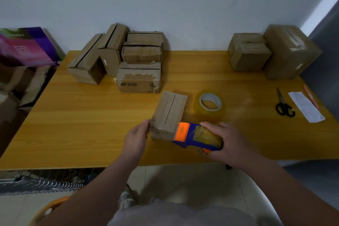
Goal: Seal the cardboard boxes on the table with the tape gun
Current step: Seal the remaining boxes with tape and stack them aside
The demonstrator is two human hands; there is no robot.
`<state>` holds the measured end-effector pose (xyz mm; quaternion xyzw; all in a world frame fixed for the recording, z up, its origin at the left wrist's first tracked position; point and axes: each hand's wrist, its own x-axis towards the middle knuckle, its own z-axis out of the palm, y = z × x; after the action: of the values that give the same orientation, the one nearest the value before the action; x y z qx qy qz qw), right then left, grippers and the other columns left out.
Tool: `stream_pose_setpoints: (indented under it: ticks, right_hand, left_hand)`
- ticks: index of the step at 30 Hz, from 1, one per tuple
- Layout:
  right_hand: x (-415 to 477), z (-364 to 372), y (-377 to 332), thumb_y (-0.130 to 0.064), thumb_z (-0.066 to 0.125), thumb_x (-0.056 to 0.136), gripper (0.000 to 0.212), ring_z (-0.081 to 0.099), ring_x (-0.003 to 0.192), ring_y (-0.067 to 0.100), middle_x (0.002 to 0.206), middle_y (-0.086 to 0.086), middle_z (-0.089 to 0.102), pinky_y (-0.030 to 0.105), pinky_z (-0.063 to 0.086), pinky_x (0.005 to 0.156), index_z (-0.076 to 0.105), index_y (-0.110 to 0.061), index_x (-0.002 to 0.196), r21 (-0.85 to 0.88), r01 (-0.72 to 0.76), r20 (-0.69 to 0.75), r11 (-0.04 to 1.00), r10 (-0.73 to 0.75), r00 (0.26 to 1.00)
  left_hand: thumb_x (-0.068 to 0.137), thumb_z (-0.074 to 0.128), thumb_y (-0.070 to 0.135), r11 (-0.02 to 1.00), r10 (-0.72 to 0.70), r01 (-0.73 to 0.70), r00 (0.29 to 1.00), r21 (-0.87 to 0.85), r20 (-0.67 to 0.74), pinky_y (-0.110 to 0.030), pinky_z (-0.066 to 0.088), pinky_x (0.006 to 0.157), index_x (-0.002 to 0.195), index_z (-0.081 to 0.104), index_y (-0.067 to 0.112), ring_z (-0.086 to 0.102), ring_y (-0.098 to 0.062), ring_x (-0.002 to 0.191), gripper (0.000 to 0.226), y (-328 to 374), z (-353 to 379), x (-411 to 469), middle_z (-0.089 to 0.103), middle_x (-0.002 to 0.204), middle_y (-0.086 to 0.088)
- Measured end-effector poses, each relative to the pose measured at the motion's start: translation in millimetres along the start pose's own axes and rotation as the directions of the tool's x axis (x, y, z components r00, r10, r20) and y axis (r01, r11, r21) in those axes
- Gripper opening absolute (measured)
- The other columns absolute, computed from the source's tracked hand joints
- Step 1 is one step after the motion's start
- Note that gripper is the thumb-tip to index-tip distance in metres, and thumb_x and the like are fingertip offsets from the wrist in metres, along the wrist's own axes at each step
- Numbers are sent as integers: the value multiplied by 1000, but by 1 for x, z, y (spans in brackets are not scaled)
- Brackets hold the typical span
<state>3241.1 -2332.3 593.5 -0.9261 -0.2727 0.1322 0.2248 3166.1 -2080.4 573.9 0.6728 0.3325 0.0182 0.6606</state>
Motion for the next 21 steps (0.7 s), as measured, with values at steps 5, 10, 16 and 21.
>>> stream_pose_setpoints:
  ticks: [5,10,16,21]
  right_hand:
    - [0,2,0,-46,77,71,85,49,99,12,108,-5,43,30,50,79,32,-47,143,14,-21,-4,1000,21,1000]
    - [0,3,-1,-48,77,71,85,50,99,12,109,-5,43,31,52,80,31,-47,143,24,-28,4,999,28,1000]
    - [-3,2,-3,-46,76,73,84,50,102,13,110,-5,43,30,51,80,30,-47,144,24,-36,14,999,35,999]
    - [-4,2,-4,-44,76,74,84,47,100,12,110,-3,43,27,48,78,30,-45,145,3,-53,9,999,53,999]
  left_hand:
    - [100,26,53,985,-126,112,986,134,105,-40,33,110,134,53,14,48,-20,127,59,-3,-7,3,55,135,-5]
    - [97,19,56,714,281,-296,951,635,127,-37,12,117,152,17,16,6,-19,147,68,2,-8,-5,15,160,-3]
    - [64,-28,78,176,285,-433,882,884,375,-40,-10,117,149,-15,22,-26,-13,140,103,-15,1,-12,-25,152,4]
    - [69,-21,78,86,261,-556,813,827,520,-37,-18,113,151,-10,22,-21,-10,143,99,-10,12,-16,-21,154,5]
